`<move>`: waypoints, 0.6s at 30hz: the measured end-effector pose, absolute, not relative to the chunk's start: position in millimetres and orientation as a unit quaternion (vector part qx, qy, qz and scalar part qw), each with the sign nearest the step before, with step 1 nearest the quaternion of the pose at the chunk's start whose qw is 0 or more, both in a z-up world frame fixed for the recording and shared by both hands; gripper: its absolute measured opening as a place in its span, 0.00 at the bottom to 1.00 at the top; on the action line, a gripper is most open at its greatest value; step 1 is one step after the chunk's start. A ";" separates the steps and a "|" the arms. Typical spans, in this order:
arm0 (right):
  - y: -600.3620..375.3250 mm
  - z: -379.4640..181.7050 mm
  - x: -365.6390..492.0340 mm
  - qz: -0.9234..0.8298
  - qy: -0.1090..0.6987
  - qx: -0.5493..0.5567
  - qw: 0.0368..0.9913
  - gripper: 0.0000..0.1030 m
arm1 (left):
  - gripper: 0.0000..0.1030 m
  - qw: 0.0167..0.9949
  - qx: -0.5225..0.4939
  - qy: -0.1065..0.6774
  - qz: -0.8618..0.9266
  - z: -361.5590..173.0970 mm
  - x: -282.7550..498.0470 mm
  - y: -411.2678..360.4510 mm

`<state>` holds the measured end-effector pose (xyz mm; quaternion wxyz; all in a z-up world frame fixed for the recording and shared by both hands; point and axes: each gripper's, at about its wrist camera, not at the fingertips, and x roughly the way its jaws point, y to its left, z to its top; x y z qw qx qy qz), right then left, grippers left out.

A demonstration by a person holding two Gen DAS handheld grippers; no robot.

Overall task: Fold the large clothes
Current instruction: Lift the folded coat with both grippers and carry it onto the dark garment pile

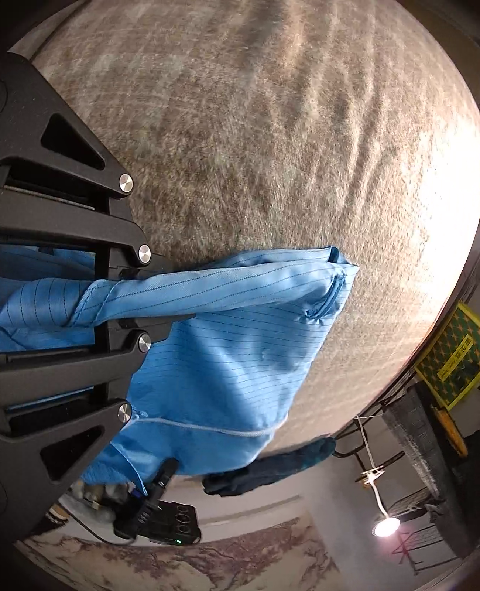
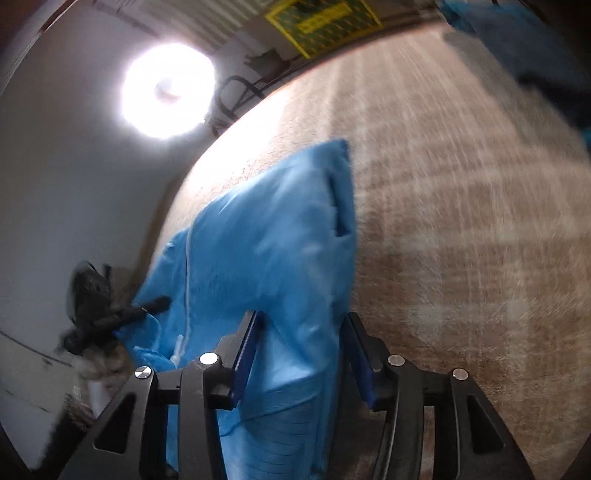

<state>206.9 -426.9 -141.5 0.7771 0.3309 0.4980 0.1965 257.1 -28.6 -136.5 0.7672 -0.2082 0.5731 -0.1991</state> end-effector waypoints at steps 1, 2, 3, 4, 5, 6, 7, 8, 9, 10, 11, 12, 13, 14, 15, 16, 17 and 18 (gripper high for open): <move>-428.5 -144.6 207.8 0.205 0.492 0.346 0.772 0.49 | 0.05 0.767 -0.207 0.574 -0.198 -137.6 257.5 -30.5; -428.2 -148.9 209.3 0.218 0.488 0.363 0.763 0.49 | 0.05 0.767 -0.208 0.574 -0.198 -137.5 258.3 -31.5; -426.2 -152.8 209.7 0.232 0.485 0.377 0.754 0.47 | 0.05 0.767 -0.208 0.575 -0.197 -137.0 260.1 -32.7; -422.9 -155.1 210.6 0.239 0.482 0.381 0.752 0.45 | 0.05 0.768 -0.206 0.574 -0.196 -135.8 261.0 -33.7; -417.4 -154.0 212.1 0.240 0.481 0.371 0.757 0.39 | 0.05 0.769 -0.203 0.573 -0.195 -135.4 260.5 -35.1; -411.5 -152.1 211.7 0.241 0.486 0.360 0.759 0.24 | 0.05 0.772 -0.198 0.572 -0.194 -134.5 259.0 -35.4; -408.1 -151.2 212.6 0.240 0.490 0.355 0.759 0.19 | 0.05 0.777 -0.191 0.569 -0.192 -131.4 258.1 -39.1; -404.5 -147.1 213.6 0.232 0.492 0.342 0.766 0.14 | 0.05 0.785 -0.184 0.560 -0.189 -126.5 257.6 -49.6; -402.6 -142.4 212.8 0.229 0.492 0.331 0.772 0.10 | 0.05 0.792 -0.173 0.555 -0.188 -121.4 254.7 -53.6; -400.4 -135.7 211.3 0.226 0.491 0.317 0.779 0.09 | 0.05 0.800 -0.159 0.547 -0.188 -114.7 251.4 -57.6; -395.8 -126.3 211.1 0.221 0.489 0.296 0.790 0.07 | 0.05 0.808 -0.148 0.539 -0.189 -107.4 247.5 -61.7; -390.6 -119.0 210.5 0.219 0.486 0.281 0.798 0.06 | 0.05 0.814 -0.140 0.531 -0.190 -100.4 243.3 -65.1; -385.9 -106.6 206.4 0.215 0.481 0.252 0.812 0.05 | 0.05 0.821 -0.132 0.521 -0.193 -91.2 237.1 -68.8; -382.9 -96.2 203.5 0.212 0.476 0.228 0.822 0.05 | 0.05 0.828 -0.123 0.512 -0.195 -84.2 231.9 -73.9; -379.8 -85.9 198.9 0.209 0.471 0.202 0.833 0.04 | 0.05 0.838 -0.107 0.499 -0.196 -74.5 226.2 -81.5; -378.3 -79.3 195.1 0.207 0.467 0.187 0.839 0.04 | 0.05 0.844 -0.096 0.488 -0.198 -67.4 221.1 -87.7; -376.5 -67.5 188.9 0.204 0.459 0.166 0.849 0.04 | 0.05 0.851 -0.088 0.477 -0.202 -59.3 215.2 -95.0; -377.2 -59.4 185.7 0.201 0.453 0.155 0.854 0.04 | 0.05 0.855 -0.082 0.468 -0.206 -51.8 209.8 -104.1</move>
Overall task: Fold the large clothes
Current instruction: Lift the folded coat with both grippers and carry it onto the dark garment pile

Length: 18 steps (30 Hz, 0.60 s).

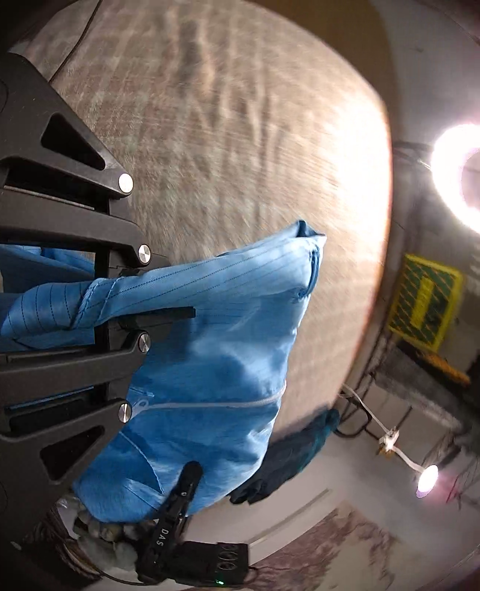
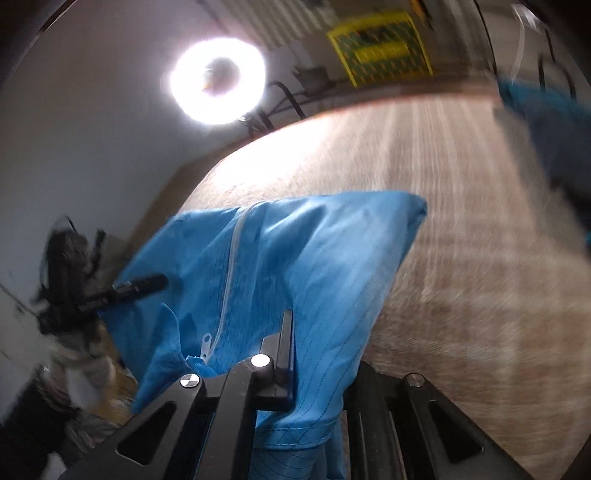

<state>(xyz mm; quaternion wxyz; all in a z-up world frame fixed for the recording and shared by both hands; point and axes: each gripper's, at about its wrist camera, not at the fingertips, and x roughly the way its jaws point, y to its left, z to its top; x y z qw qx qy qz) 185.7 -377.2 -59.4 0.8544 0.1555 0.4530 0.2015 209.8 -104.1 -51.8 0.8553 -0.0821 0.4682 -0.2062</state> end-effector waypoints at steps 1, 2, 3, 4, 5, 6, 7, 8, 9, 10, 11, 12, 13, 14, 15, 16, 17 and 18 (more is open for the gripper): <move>-379.4 -48.6 179.7 0.198 0.444 0.144 0.862 0.04 | 0.05 0.859 -0.077 0.459 -0.212 -43.2 204.1 -112.7; -383.1 -42.3 174.2 0.196 0.439 0.137 0.866 0.04 | 0.05 0.863 -0.071 0.450 -0.218 -36.2 198.5 -120.7; -388.0 -33.2 167.4 0.192 0.431 0.133 0.871 0.04 | 0.05 0.866 -0.066 0.442 -0.223 -29.8 193.5 -129.1; -395.6 -22.9 161.3 0.189 0.422 0.133 0.877 0.04 | 0.05 0.869 -0.061 0.434 -0.230 -22.4 188.9 -138.5; -405.3 -16.7 159.3 0.187 0.415 0.135 0.880 0.04 | 0.05 0.871 -0.058 0.426 -0.238 -15.0 184.8 -147.1; -414.0 -7.5 154.9 0.182 0.407 0.136 0.885 0.04 | 0.05 0.874 -0.052 0.416 -0.247 -7.0 180.6 -159.3; -420.3 0.4 150.9 0.177 0.401 0.136 0.888 0.04 | 0.05 0.875 -0.048 0.409 -0.254 0.0 178.9 -169.8; -427.6 8.8 147.0 0.170 0.396 0.134 0.892 0.04 | 0.05 0.876 -0.045 0.402 -0.261 5.5 176.6 -179.7; -433.8 16.0 145.6 0.164 0.392 0.132 0.896 0.04 | 0.05 0.877 -0.042 0.396 -0.269 11.7 174.7 -189.2; -442.9 22.4 140.8 0.157 0.388 0.130 0.899 0.04 | 0.05 0.876 -0.041 0.390 -0.279 18.7 174.2 -196.4; -455.8 28.2 135.5 0.148 0.382 0.128 0.903 0.04 | 0.05 0.876 -0.039 0.384 -0.289 25.2 174.4 -205.5; -467.8 32.1 131.5 0.141 0.378 0.128 0.906 0.04 | 0.05 0.876 -0.034 0.377 -0.299 31.6 173.5 -219.2; -481.1 37.2 125.8 0.131 0.373 0.129 0.909 0.04 | 0.05 0.876 -0.030 0.372 -0.306 35.9 172.7 -228.8; -489.0 37.4 121.9 0.125 0.370 0.132 0.911 0.04 | 0.05 0.875 -0.024 0.366 -0.314 40.8 171.8 -242.1; -502.6 40.6 116.2 0.116 0.367 0.135 0.913 0.04 | 0.05 0.874 -0.017 0.362 -0.324 44.6 171.9 -256.9; -511.8 43.1 110.6 0.107 0.365 0.135 0.915 0.04 | 0.05 0.872 -0.015 0.360 -0.331 46.1 172.8 -266.5; -520.6 45.5 106.7 0.099 0.363 0.136 0.917 0.04 | 0.05 0.869 -0.014 0.360 -0.339 47.1 174.4 -277.9; -532.7 47.6 102.9 0.088 0.362 0.138 0.918 0.04 | 0.05 0.867 -0.014 0.360 -0.345 47.8 175.8 -287.8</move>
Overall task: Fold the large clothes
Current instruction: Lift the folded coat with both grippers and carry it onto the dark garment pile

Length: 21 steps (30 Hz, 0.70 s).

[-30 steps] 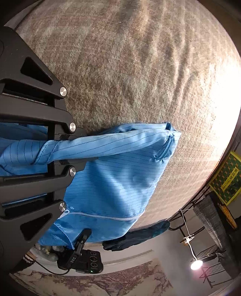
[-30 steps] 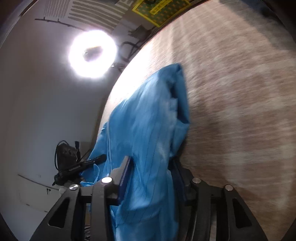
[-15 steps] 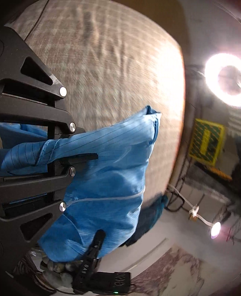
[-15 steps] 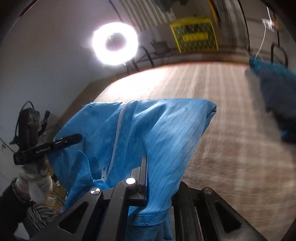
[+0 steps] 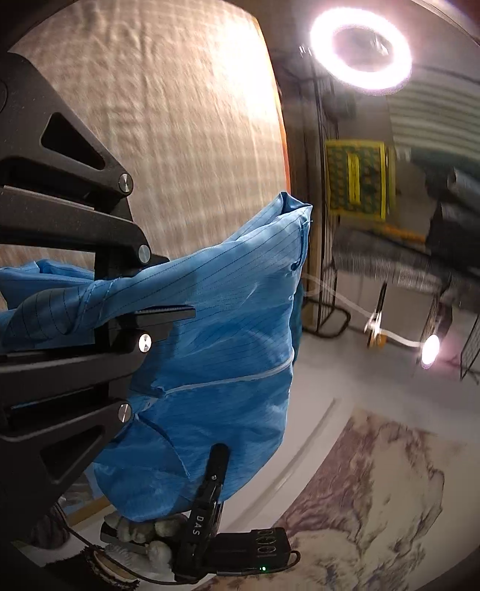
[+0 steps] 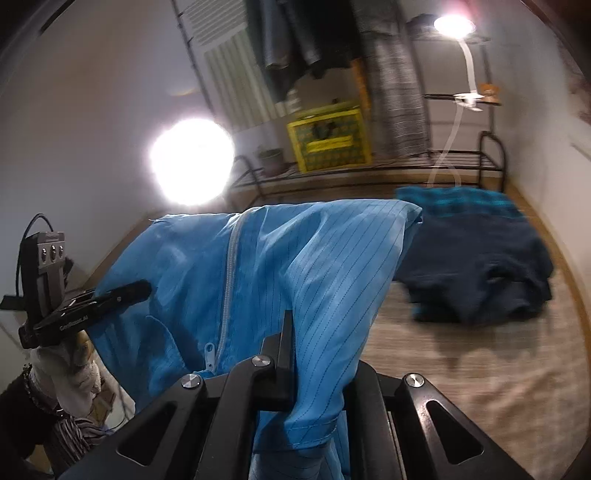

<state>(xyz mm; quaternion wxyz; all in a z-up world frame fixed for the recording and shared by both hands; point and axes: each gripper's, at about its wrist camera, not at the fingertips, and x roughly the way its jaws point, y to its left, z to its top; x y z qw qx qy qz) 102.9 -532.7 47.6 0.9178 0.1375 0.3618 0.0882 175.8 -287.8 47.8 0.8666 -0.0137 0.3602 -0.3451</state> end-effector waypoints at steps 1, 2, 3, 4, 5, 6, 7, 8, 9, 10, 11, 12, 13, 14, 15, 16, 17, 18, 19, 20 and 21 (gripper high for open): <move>-540.1 49.7 100.5 0.081 0.361 0.138 0.919 0.04 | 0.05 0.863 -0.011 0.360 -0.353 48.0 177.4 -301.8; -550.7 51.1 96.3 0.071 0.361 0.139 0.919 0.04 | 0.05 0.861 -0.010 0.360 -0.359 48.3 179.0 -312.5; -557.3 51.5 95.3 0.065 0.361 0.138 0.920 0.04 | 0.05 0.859 -0.007 0.359 -0.366 48.6 181.0 -325.2; -565.9 51.3 93.5 0.058 0.360 0.136 0.921 0.04 | 0.05 0.857 -0.004 0.359 -0.370 48.4 185.8 -336.8; -574.7 52.9 91.2 0.051 0.359 0.135 0.922 0.04 | 0.05 0.855 -0.001 0.359 -0.374 48.0 188.0 -346.0; -583.2 55.1 90.7 0.045 0.358 0.133 0.923 0.04 | 0.05 0.853 0.001 0.359 -0.378 47.5 190.5 -355.7; -590.0 56.4 89.9 0.040 0.357 0.132 0.924 0.04 | 0.05 0.850 0.004 0.360 -0.384 46.6 194.6 -368.0; -598.8 57.3 91.1 0.033 0.357 0.131 0.924 0.04 | 0.05 0.848 0.005 0.361 -0.388 45.5 199.1 -377.5; -609.4 57.1 91.8 0.025 0.356 0.132 0.925 0.04 | 0.05 0.847 0.008 0.362 -0.390 44.2 201.0 -384.1; -616.6 57.0 94.8 0.020 0.356 0.133 0.925 0.04 | 0.05 0.845 0.011 0.361 -0.395 42.6 204.1 -393.6; -623.3 56.7 94.9 0.015 0.355 0.133 0.925 0.04 | 0.05 0.843 0.014 0.361 -0.398 41.6 208.1 -403.0; -630.4 56.5 95.1 0.011 0.355 0.132 0.925 0.04 | 0.05 0.842 0.018 0.361 -0.400 40.4 211.6 -411.9; -636.8 56.0 96.3 0.007 0.356 0.131 0.925 0.04 | 0.05 0.841 0.024 0.360 -0.404 39.2 215.5 -422.6; -645.9 56.0 99.0 0.002 0.355 0.130 0.926 0.04 | 0.05 0.840 0.030 0.359 -0.407 37.6 219.8 -432.8; -652.4 56.0 102.4 -0.002 0.355 0.128 0.926 0.04 | 0.05 0.839 0.034 0.359 -0.409 36.9 224.5 -441.8; -657.8 55.7 104.5 -0.005 0.354 0.127 0.927 0.04 | 0.05 0.837 0.035 0.359 -0.410 36.3 227.8 -448.1; -666.0 55.8 107.0 -0.009 0.352 0.127 0.927 0.04 | 0.05 0.836 0.035 0.361 -0.412 35.0 232.8 -455.2; -672.2 55.8 109.4 -0.012 0.351 0.128 0.927 0.04 | 0.05 0.834 0.032 0.363 -0.414 34.0 237.6 -460.9; -677.8 55.8 113.1 -0.015 0.350 0.128 0.928 0.04 | 0.05 0.833 0.030 0.364 -0.416 33.4 243.1 -467.8; -685.4 55.7 118.4 -0.019 0.348 0.127 0.929 0.04 | 0.05 0.833 0.030 0.364 -0.417 32.8 248.5 -473.8; -690.4 55.8 121.7 -0.023 0.347 0.124 0.929 0.04 | 0.05 0.832 0.030 0.363 -0.418 32.8 253.1 -479.9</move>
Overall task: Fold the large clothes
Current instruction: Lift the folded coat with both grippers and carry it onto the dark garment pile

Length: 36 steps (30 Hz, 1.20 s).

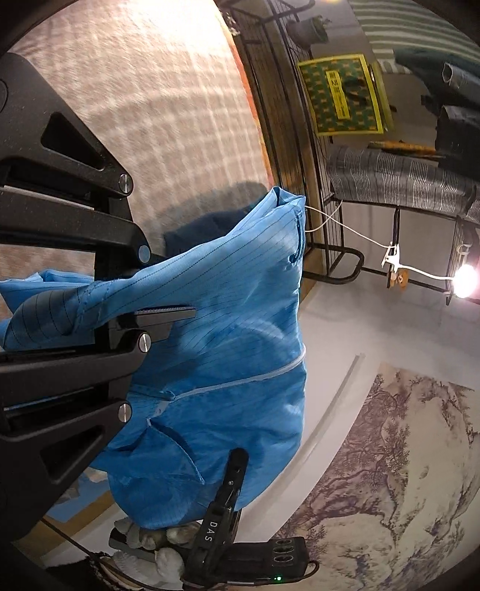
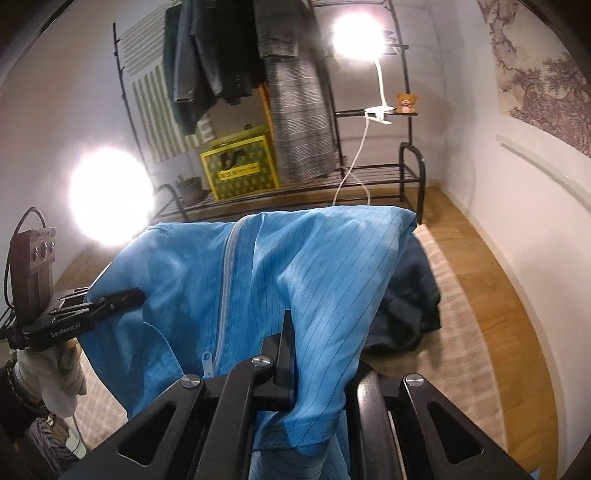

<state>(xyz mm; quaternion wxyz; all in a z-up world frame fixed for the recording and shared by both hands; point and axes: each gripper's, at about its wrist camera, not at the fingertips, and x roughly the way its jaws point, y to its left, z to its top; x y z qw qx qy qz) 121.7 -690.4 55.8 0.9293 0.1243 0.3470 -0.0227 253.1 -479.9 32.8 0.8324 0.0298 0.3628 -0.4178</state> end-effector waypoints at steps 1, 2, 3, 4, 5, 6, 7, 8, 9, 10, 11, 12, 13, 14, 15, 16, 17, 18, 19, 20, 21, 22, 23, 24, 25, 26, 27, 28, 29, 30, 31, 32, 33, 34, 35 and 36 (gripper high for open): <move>-695.5 55.9 125.3 -0.026 0.345 0.121 0.930 0.04 | 0.05 0.833 0.030 0.361 -0.419 33.1 259.1 -487.6; -700.4 56.1 129.3 -0.029 0.344 0.119 0.931 0.04 | 0.05 0.833 0.030 0.360 -0.419 32.9 264.4 -493.2; -704.7 56.3 132.8 -0.031 0.344 0.115 0.931 0.04 | 0.05 0.833 0.030 0.358 -0.420 32.6 270.4 -499.0; -711.2 57.1 139.4 -0.034 0.342 0.110 0.933 0.04 | 0.05 0.834 0.030 0.356 -0.420 32.4 274.5 -502.7; -715.7 57.9 143.2 -0.037 0.341 0.107 0.933 0.04 | 0.05 0.835 0.030 0.354 -0.420 32.4 280.8 -509.2; -721.4 58.9 148.5 -0.040 0.338 0.104 0.934 0.04 | 0.05 0.837 0.030 0.351 -0.419 32.4 288.8 -516.6; -726.8 60.3 154.1 -0.042 0.336 0.100 0.935 0.04 | 0.05 0.838 0.029 0.349 -0.419 31.6 294.7 -520.6; -733.0 62.0 161.1 -0.048 0.334 0.095 0.937 0.04 | 0.05 0.839 0.029 0.347 -0.418 31.6 300.8 -525.7; -739.6 63.5 171.1 -0.052 0.332 0.089 0.938 0.03 | 0.05 0.841 0.029 0.343 -0.417 31.5 307.4 -531.4; -746.0 64.9 179.3 -0.055 0.330 0.085 0.939 0.03 | 0.05 0.844 0.029 0.338 -0.415 31.4 316.1 -538.5; -752.1 66.3 188.9 -0.058 0.328 0.080 0.939 0.03 | 0.05 0.847 0.029 0.334 -0.413 31.0 323.3 -543.7; -758.0 67.8 199.3 -0.062 0.326 0.073 0.941 0.04 | 0.05 0.849 0.027 0.330 -0.411 30.5 333.3 -551.0; -763.4 69.0 209.7 -0.065 0.324 0.067 0.942 0.04 | 0.05 0.852 0.025 0.327 -0.409 29.5 340.8 -556.2; -770.4 70.2 222.5 -0.068 0.320 0.062 0.943 0.04 | 0.05 0.853 0.022 0.326 -0.406 28.3 349.0 -561.6; -775.6 70.1 231.1 -0.069 0.318 0.062 0.944 0.04 | 0.05 0.855 0.017 0.326 -0.404 26.3 357.5 -566.4; -781.5 69.6 242.5 -0.071 0.316 0.060 0.944 0.04 | 0.05 0.857 0.011 0.326 -0.400 22.5 369.1 -572.3; -788.3 67.2 255.8 -0.073 0.314 0.058 0.945 0.04 | 0.05 0.858 0.007 0.327 -0.396 18.7 378.2 -576.6; -793.2 64.1 266.2 -0.073 0.314 0.057 0.945 0.04 | 0.05 0.858 0.005 0.330 -0.394 15.0 385.7 -580.8; -797.3 60.5 275.1 -0.072 0.315 0.056 0.945 0.04 | 0.05 0.859 0.004 0.333 -0.390 8.0 395.7 -586.0; -803.2 53.1 288.9 -0.069 0.319 0.059 0.943 0.04 | 0.05 0.859 0.005 0.336 -0.387 1.7 402.4 -588.6; -806.8 46.8 297.5 -0.065 0.322 0.063 0.942 0.03 | 0.05 0.859 0.007 0.340 -0.383 -5.7 409.2 -591.1; -810.4 39.2 305.1 -0.061 0.325 0.066 0.941 0.03 | 0.05 0.859 0.009 0.346 -0.377 -16.0 417.6 -593.2; -814.3 26.9 314.4 -0.055 0.330 0.073 0.940 0.04 | 0.05 0.859 0.010 0.353 -0.371 -25.0 424.5 -593.9; -816.8 17.8 320.3 -0.051 0.335 0.078 0.938 0.04 | 0.05 0.857 0.008 0.361 -0.367 -33.9 430.0 -593.8; -821.4 2.9 329.2 -0.043 0.345 0.090 0.933 0.04 | 0.05 0.854 0.007 0.374 -0.362 -45.9 437.6 -593.6; -823.6 -6.7 333.6 -0.040 0.352 0.097 0.930 0.04 | 0.05 0.851 0.007 0.384 -0.359 -55.5 443.2 -593.1; -826.4 -19.9 339.3 -0.041 0.361 0.105 0.926 0.04 | 0.05 0.849 0.009 0.390 -0.356 -63.1 447.1 -592.8; -829.9 -36.0 347.2 -0.050 0.376 0.110 0.919 0.07 | 0.06 0.847 0.012 0.399 -0.351 -73.0 452.4 -592.5; -833.5 -48.4 353.6 -0.058 0.390 0.116 0.912 0.14 | 0.07 0.847 0.012 0.402 -0.347 -79.3 456.0 -591.3; -837.4 -59.4 358.1 -0.069 0.402 0.122 0.905 0.20 | 0.10 0.847 0.010 0.404 -0.345 -83.8 458.9 -589.8; -840.3 -68.4 360.6 -0.079 0.410 0.124 0.900 0.26 | 0.14 0.847 0.008 0.405 -0.344 -89.0 461.7 -588.2; -843.7 -77.4 363.8 -0.089 0.419 0.126 0.895 0.35 | 0.18 0.849 0.012 0.404 -0.341 -92.1 463.1 -588.0; -847.4 -84.7 366.1 -0.099 0.426 0.123 0.891 0.41 | 0.22 0.850 0.017 0.402 -0.340 -94.4 463.8 -588.3; -850.2 -89.9 366.4 -0.111 0.432 0.119 0.887 0.45 | 0.26 0.852 0.025 0.400 -0.337 -96.6 463.7 -589.1; -853.9 -95.0 366.7 -0.119 0.438 0.118 0.883 0.50 | 0.28 0.853 0.030 0.400 -0.335 -97.7 462.8 -589.3; -858.3 -98.9 365.7 -0.125 0.443 0.120 0.879 0.56 | 0.28 0.853 0.030 0.401 -0.333 -98.6 463.0 -588.1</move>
